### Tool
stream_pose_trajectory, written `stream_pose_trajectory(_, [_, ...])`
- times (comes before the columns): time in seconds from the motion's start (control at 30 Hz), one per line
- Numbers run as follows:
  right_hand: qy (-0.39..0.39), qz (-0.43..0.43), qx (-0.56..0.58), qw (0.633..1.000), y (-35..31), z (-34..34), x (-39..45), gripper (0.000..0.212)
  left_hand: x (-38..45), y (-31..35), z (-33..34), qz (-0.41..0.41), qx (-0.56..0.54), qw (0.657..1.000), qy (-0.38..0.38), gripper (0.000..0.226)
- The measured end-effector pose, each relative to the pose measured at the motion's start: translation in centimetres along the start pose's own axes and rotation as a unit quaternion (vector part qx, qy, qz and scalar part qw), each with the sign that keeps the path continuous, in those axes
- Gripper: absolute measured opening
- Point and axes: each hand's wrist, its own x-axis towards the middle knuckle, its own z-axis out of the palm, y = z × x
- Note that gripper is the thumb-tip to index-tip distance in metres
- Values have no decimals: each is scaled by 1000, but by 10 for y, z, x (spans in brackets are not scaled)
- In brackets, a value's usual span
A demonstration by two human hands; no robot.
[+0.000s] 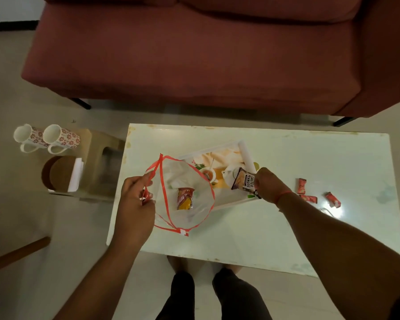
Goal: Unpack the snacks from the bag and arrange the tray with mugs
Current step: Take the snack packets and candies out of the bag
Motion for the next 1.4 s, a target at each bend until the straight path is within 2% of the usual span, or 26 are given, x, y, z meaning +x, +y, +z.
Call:
stream_pose_trajectory(0.03, [2,-10,-31,999,5,1,1,24,0,0,2,2,-2,1000,-3,53])
stream_pose_trajectory(0.1, [51,-2,-14,999,9,5,5,18,-1,0,4,6,-7,1000,-9,54])
stream_pose_trajectory(0.13, [88,6,5,996,10,8,7,22,-1,0,6,8,-6,1000,-11,54])
stream_pose_trajectory(0.2, [150,58,42,986,10,13,10,46,0,1,7,13,-4,1000,-11,53])
stream_pose_trajectory(0.27, [150,164,116,968,7,15,10,67,0,1,8,16,-7,1000,-11,52])
stream_pose_trajectory(0.33, [110,221,164,955,6,20,12,58,1,1,10,19,-8,1000,-12,51])
stream_pose_trajectory(0.43, [100,185,104,972,6,27,17,32,2,1,11,21,-9,1000,-9,50])
stream_pose_trajectory(0.5, [106,147,48,982,6,31,21,29,3,0,11,22,-8,1000,-5,49])
stream_pose_trajectory(0.67, [95,125,21,987,10,32,23,36,1,2,14,23,-18,1000,-5,47])
stream_pose_trajectory(0.83, [96,162,97,977,14,23,12,56,-5,1,16,22,-24,999,-11,47])
stream_pose_trajectory(0.93, [180,160,220,945,-8,0,-12,60,-10,4,15,22,-33,999,-16,49])
stream_pose_trajectory(1.03, [312,23,324,893,-83,-48,-75,24,-20,11,8,37,-43,998,-36,54])
stream_pose_trajectory(1.07, [324,-46,353,876,-116,-65,-109,12,-24,14,4,46,-42,997,-41,55])
stream_pose_trajectory(1.13, [260,-193,392,861,-182,-86,-183,5,-29,24,-3,67,-20,996,-55,52])
stream_pose_trajectory(1.2, [154,-288,323,888,-237,-88,-238,12,-33,31,-15,90,-44,991,-85,31])
stream_pose_trajectory(1.27, [74,-264,226,935,-265,-73,-251,13,-40,38,-28,129,-58,984,-106,26])
stream_pose_trajectory(1.33, [71,-199,145,967,-269,-59,-241,14,-47,42,-41,120,-97,982,-109,20])
stream_pose_trajectory(1.37, [76,-171,109,976,-267,-55,-233,16,-51,46,-48,98,-140,977,-123,37])
stream_pose_trajectory(1.4, [67,-146,70,985,-265,-53,-227,20,-55,48,-54,111,-125,978,-120,51])
